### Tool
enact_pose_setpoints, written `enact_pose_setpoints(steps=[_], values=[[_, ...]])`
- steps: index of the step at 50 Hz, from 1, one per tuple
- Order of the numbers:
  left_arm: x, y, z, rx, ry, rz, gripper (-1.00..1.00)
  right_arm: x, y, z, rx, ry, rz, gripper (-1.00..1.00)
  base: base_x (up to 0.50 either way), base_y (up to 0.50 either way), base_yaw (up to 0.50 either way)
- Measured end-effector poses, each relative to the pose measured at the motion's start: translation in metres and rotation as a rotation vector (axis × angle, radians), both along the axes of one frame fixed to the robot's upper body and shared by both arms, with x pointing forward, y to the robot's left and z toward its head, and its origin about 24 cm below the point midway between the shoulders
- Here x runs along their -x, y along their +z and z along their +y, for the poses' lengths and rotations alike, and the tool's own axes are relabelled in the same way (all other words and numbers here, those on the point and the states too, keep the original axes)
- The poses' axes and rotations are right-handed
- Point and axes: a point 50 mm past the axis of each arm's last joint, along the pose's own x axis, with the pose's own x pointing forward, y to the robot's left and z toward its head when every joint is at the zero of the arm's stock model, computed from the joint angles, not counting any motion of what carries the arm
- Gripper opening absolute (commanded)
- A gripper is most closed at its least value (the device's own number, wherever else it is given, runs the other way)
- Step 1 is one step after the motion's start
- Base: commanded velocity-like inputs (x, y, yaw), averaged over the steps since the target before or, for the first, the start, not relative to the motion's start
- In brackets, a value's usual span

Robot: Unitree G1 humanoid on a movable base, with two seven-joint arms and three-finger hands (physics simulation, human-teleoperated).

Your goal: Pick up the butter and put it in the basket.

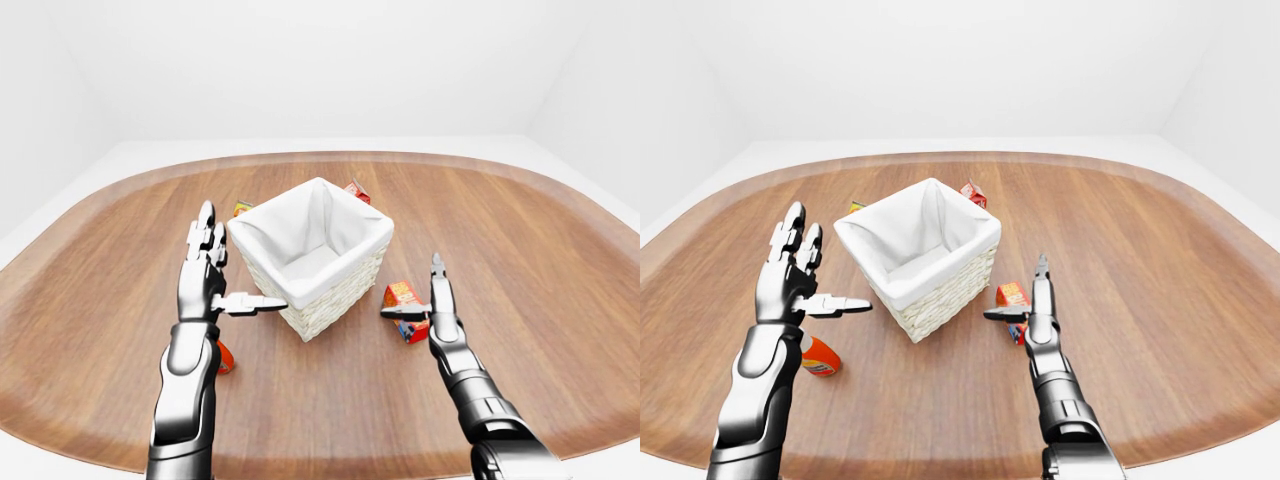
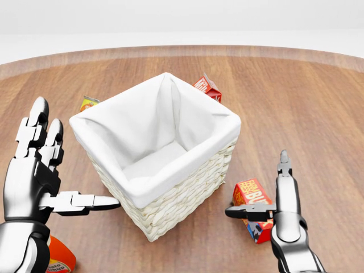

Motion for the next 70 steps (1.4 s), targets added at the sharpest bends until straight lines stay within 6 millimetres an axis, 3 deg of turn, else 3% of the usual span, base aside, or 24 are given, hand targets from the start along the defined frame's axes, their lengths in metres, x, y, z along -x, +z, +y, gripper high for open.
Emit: enact_pose_setpoints(steps=[10, 21, 51, 53, 55, 58, 60, 61, 62, 63, 70], values=[[-0.001, 0.004, -0.002, 0.002, -0.009, -0.018, 1.0, 0.011, -0.035, -0.006, 0.042, -0.08, 0.193, 1.0, 0.0, 0.0, 0.0], [0.0, 0.009, -0.003, 0.009, -0.016, -0.038, 1.0, 0.025, -0.054, -0.016, 0.091, -0.165, 0.306, 1.0, 0.0, 0.0, 0.0], [0.004, 0.017, -0.002, 0.011, -0.017, -0.077, 1.0, 0.021, -0.054, -0.008, 0.175, -0.156, 0.347, 1.0, 0.0, 0.0, 0.0], [0.005, 0.017, -0.002, 0.011, -0.017, -0.078, 1.0, 0.02, -0.053, -0.007, 0.179, -0.152, 0.344, 0.82, 0.0, 0.0, 0.0], [0.005, 0.018, -0.002, 0.01, -0.017, -0.08, 1.0, 0.019, -0.052, -0.006, 0.184, -0.148, 0.34, 0.77, 0.0, 0.0, 0.0], [0.005, 0.019, -0.002, 0.009, -0.016, -0.083, 1.0, 0.017, -0.05, -0.006, 0.191, -0.144, 0.335, 0.12, 0.0, 0.0, 0.0], [0.005, 0.019, -0.002, 0.008, -0.015, -0.085, 1.0, 0.015, -0.049, -0.006, 0.197, -0.142, 0.33, -0.47, 0.0, 0.0, 0.0], [0.005, 0.019, -0.001, 0.008, -0.015, -0.087, 1.0, 0.014, -0.048, -0.006, 0.203, -0.14, 0.327, -0.47, 0.0, 0.0, 0.0], [0.005, 0.02, -0.001, 0.008, -0.014, -0.088, 1.0, 0.014, -0.048, -0.005, 0.208, -0.135, 0.328, -0.86, 0.0, 0.0, 0.0], [0.005, 0.02, -0.001, 0.007, -0.013, -0.089, 1.0, 0.014, -0.048, -0.005, 0.212, -0.13, 0.331, -1.0, 0.0, 0.0, 0.0], [0.005, 0.022, 0.002, 0.007, -0.002, -0.097, 1.0, 0.015, -0.05, -0.004, 0.246, -0.103, 0.35, -1.0, 0.0, 0.0, 0.0]])
